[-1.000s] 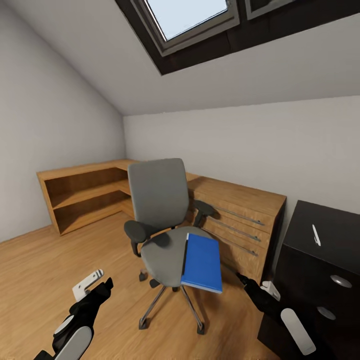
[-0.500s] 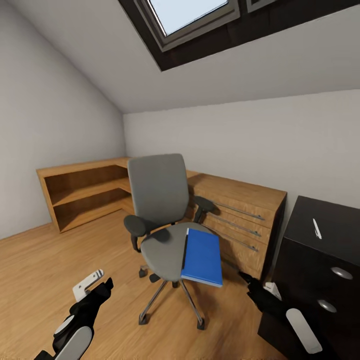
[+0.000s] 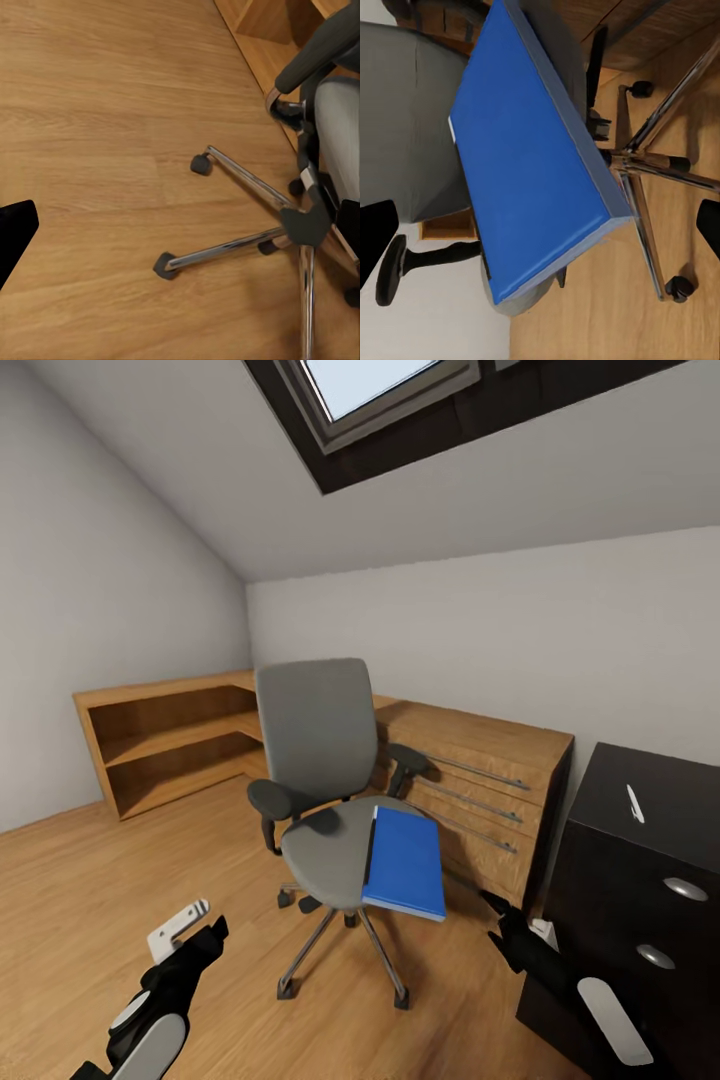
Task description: In the bedroom, organize the workspace by keeping the computer under the desk, ensuring the monitor is on the desk, placing the keyboard on the desk next to the monitor, placing the mouse on the desk next to the keyboard, moving the folder from the swivel chair onto the desk next to the mouse, stacking the notebook on top of the folder with the pen on top of the notebook, and positioning the swivel chair next to the desk.
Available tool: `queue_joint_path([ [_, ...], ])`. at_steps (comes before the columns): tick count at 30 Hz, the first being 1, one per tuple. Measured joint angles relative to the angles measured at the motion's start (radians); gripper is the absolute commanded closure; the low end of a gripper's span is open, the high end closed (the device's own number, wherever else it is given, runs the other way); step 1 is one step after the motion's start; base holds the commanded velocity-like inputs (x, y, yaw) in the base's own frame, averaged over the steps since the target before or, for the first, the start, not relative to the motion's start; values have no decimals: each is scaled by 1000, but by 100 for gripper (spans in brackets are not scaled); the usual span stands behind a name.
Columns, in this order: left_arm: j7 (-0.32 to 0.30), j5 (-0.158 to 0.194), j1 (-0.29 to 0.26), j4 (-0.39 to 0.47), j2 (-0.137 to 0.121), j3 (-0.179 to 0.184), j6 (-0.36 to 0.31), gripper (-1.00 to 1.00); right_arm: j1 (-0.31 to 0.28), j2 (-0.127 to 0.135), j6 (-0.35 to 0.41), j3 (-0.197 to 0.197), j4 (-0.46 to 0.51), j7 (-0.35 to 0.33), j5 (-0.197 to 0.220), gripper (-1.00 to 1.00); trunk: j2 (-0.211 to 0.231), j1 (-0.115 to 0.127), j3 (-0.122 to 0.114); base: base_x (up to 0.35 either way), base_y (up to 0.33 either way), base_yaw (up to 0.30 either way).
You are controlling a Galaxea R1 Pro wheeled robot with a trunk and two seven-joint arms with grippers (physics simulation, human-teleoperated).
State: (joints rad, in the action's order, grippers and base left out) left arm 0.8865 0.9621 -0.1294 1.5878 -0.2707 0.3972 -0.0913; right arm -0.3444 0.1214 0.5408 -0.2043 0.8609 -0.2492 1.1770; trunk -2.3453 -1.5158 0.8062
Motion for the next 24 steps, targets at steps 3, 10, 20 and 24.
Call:
queue_joint_path([
  [3, 0, 0, 0, 0, 1, 1, 0, -100, 0, 0, -1, 2, -17, -1, -1, -100, -21, -12, 9, 0, 0, 0],
  [10, 0, -3, 0, 1, 2, 6, 0, -100, 0, 0, -1, 6, -25, -3, -5, -100, -70, -38, 31, 0, 0, 0],
  [20, -1, -3, 0, 10, 0, 37, 0, -100, 0, 1, -1, 7, -25, -4, -6, -100, -140, -77, 63, 0, 0, 0],
  [24, -1, -3, 0, 11, -2, 63, 0, -100, 0, 2, -1, 8, -25, -5, -5, -100, -155, -85, 77, 0, 0, 0],
])
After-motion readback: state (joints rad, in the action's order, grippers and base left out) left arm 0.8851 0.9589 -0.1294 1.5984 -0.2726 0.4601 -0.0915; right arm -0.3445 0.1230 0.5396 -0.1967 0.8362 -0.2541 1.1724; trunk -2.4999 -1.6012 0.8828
